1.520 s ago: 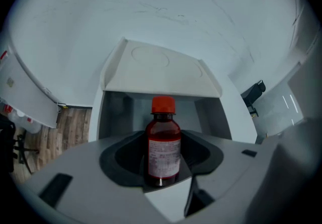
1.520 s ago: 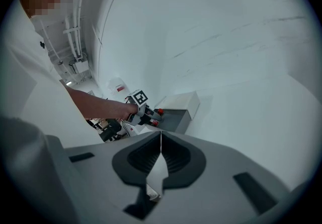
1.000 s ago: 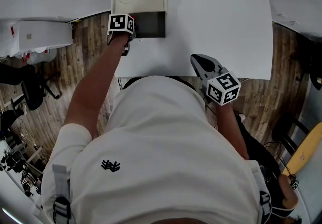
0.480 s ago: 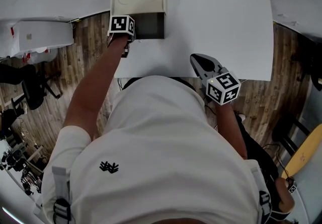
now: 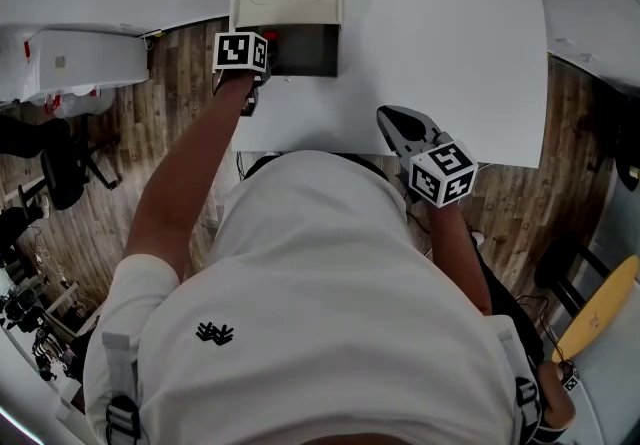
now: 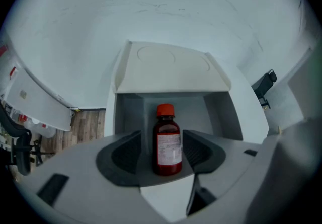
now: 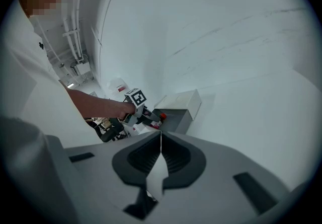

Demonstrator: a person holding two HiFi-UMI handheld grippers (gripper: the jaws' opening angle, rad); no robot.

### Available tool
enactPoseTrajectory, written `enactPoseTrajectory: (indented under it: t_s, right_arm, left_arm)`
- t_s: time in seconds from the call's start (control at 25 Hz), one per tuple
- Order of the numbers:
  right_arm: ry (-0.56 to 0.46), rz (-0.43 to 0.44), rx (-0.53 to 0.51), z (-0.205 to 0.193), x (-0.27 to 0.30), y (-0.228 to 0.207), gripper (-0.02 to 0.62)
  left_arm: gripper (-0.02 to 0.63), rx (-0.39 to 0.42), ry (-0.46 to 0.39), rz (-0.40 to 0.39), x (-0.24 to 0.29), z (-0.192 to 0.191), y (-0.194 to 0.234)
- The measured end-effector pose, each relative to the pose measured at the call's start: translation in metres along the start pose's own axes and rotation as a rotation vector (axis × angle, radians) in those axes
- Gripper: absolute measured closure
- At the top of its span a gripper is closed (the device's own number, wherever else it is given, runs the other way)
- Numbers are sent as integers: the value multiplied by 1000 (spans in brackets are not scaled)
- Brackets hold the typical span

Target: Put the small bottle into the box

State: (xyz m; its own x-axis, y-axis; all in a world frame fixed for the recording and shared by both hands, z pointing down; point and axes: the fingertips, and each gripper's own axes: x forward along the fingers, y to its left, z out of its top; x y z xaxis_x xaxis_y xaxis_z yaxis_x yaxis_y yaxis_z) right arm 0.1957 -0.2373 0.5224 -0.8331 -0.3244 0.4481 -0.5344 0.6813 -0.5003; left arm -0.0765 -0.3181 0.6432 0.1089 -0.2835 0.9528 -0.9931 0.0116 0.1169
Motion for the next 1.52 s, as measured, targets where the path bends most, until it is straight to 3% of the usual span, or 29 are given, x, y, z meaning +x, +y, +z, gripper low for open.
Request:
enactPoseTrajectory:
  t_s: [0.36, 0.72, 0.88, 1.12, 1.24, 1.52]
  right_arm:
    - [15, 21, -41, 8, 16, 22, 586]
    - [29, 23, -81, 9, 45, 66, 586]
    - [27, 11, -96, 8, 57, 88, 586]
    - [15, -16, -110, 0, 70, 129, 587]
    - [12, -27, -112, -6, 74, 148, 588]
    - [17, -54, -121, -24, 83, 187, 587]
  left_arm:
    - [342, -23, -93, -126, -30, -4, -8]
    - [353, 14, -186, -259, -77, -20, -5]
    - [399, 51, -236, -316, -101, -31, 2]
    - [565, 95, -310, -390, -140, -61, 18]
    - [595, 128, -318, -431, -156, -81, 23]
    - [600, 176, -401, -587, -199, -122, 28]
